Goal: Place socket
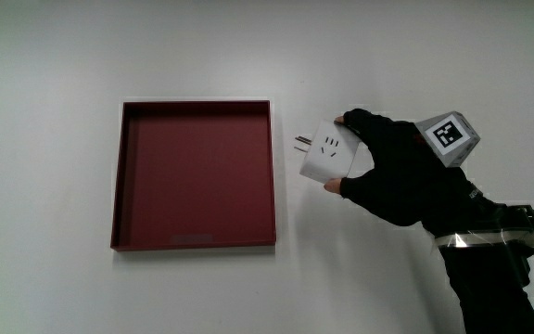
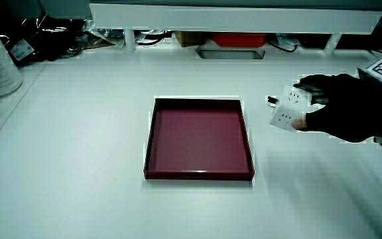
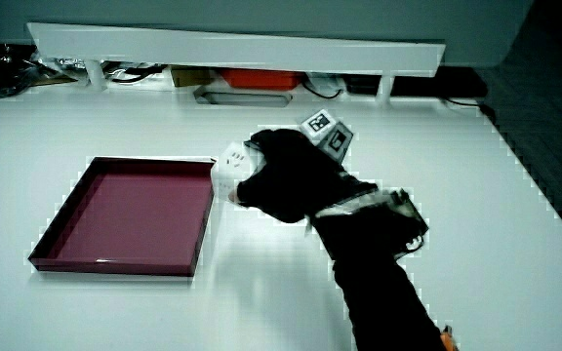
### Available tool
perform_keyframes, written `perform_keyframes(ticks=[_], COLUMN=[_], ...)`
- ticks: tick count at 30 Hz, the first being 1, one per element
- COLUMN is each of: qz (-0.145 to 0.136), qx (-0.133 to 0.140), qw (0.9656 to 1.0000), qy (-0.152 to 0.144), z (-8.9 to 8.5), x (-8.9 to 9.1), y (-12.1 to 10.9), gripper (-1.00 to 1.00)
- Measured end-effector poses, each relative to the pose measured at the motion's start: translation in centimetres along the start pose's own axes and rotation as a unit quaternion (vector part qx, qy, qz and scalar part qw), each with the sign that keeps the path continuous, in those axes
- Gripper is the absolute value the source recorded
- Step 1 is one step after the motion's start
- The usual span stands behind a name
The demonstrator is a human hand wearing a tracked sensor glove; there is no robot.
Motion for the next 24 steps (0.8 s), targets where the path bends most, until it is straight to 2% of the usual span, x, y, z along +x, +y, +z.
perform_keyframes(ticks=[2,6,12,14,15,16,17,18,19,20,21,22,23,24], qz=[-0.011,-0.036,-0.078,-0.090,-0.100,-0.103,-0.110,-0.102,-0.103,-0.109,-0.091,-0.100,-0.093,-0.103], qx=[0.003,0.009,-0.004,-0.008,-0.003,-0.014,-0.007,-0.015,-0.013,0.004,0.022,0.014,0.027,-0.007], qw=[0.9998,0.9991,0.9964,0.9953,0.9949,0.9940,0.9938,0.9939,0.9938,0.9939,0.9952,0.9945,0.9949,0.9932], qy=[0.015,0.019,0.032,0.033,0.007,0.035,0.012,0.038,0.040,0.016,0.030,0.025,0.028,0.054], z=[-0.1,-0.3,-1.0,-1.4,-1.7,-1.7,-2.0,-2.0,-2.1,-2.2,-2.1,-2.1,-2.1,-2.1], x=[1.1,3.7,6.4,7.2,7.9,7.9,8.7,8.6,8.8,9.6,9.1,9.3,9.4,9.3], y=[0.1,0.5,1.0,1.2,1.4,1.2,1.4,1.3,1.3,1.4,1.1,1.1,1.0,1.0], gripper=[0.00,0.00,0.00,0.00,0.00,0.00,0.00,0.00,0.00,0.00,0.00,0.00,0.00,0.00])
